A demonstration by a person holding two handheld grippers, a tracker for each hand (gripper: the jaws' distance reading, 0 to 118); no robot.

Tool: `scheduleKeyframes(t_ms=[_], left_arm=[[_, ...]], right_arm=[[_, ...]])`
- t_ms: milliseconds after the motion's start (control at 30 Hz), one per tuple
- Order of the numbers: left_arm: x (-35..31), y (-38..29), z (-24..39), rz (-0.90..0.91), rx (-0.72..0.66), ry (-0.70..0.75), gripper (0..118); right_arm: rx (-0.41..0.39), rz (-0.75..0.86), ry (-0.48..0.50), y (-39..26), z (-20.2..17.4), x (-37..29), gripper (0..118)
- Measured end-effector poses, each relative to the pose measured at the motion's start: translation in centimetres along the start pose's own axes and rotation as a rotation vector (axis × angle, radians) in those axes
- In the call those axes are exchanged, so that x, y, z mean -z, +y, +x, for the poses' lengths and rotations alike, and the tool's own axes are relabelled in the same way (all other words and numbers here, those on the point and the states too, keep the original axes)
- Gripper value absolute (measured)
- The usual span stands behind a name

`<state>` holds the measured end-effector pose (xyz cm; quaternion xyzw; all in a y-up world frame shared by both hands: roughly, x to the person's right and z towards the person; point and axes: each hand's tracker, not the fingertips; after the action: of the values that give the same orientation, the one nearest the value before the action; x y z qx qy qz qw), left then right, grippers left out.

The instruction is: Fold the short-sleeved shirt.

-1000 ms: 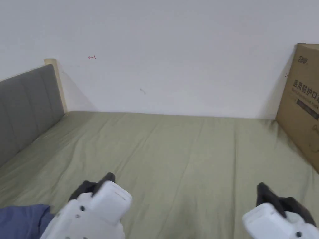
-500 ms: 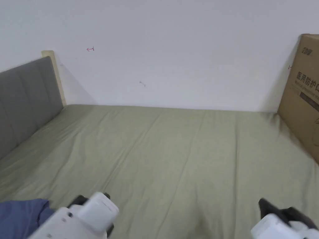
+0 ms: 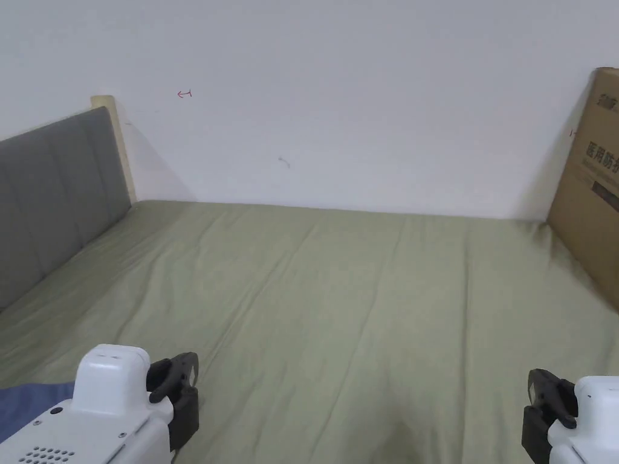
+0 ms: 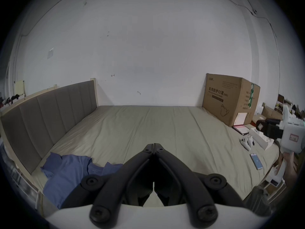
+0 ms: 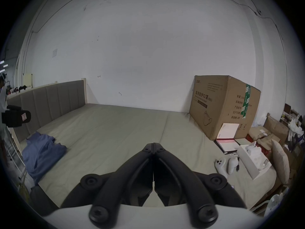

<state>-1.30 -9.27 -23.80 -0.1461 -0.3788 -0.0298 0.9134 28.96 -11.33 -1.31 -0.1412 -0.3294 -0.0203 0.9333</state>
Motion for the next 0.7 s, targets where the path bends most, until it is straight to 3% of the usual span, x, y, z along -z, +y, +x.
scheduleKeyframes(t_ms=[300,433,600,633,667,700], left_arm=[[-3.5,-0.6,-5.3,0.005,-0.032,0.128,0],[-4.4,-1.3,-8.4,-0.04,0.016,0.214,0],[-4.1,-2.0,-12.7,-0.149,0.006,0.165,1],[-3.6,-2.3,-14.1,-0.183,0.0,0.172,12],[-2.9,-2.7,-15.0,-0.21,-0.009,0.188,42],[-1.9,-3.6,-16.4,-0.249,-0.021,0.192,63]], right_arm=[[0.045,-0.025,0.141,-0.1,-4.8,2.1,0],[0.04,-0.043,0.198,-0.6,-6.9,2.4,0],[0.018,-0.075,0.25,-1.3,-8.3,2.4,0],[0.013,-0.082,0.252,-1.5,-8.4,2.3,0],[0.012,-0.088,0.251,-1.2,-8.6,2.0,0],[0.015,-0.095,0.253,-1.4,-8.6,1.9,0]])
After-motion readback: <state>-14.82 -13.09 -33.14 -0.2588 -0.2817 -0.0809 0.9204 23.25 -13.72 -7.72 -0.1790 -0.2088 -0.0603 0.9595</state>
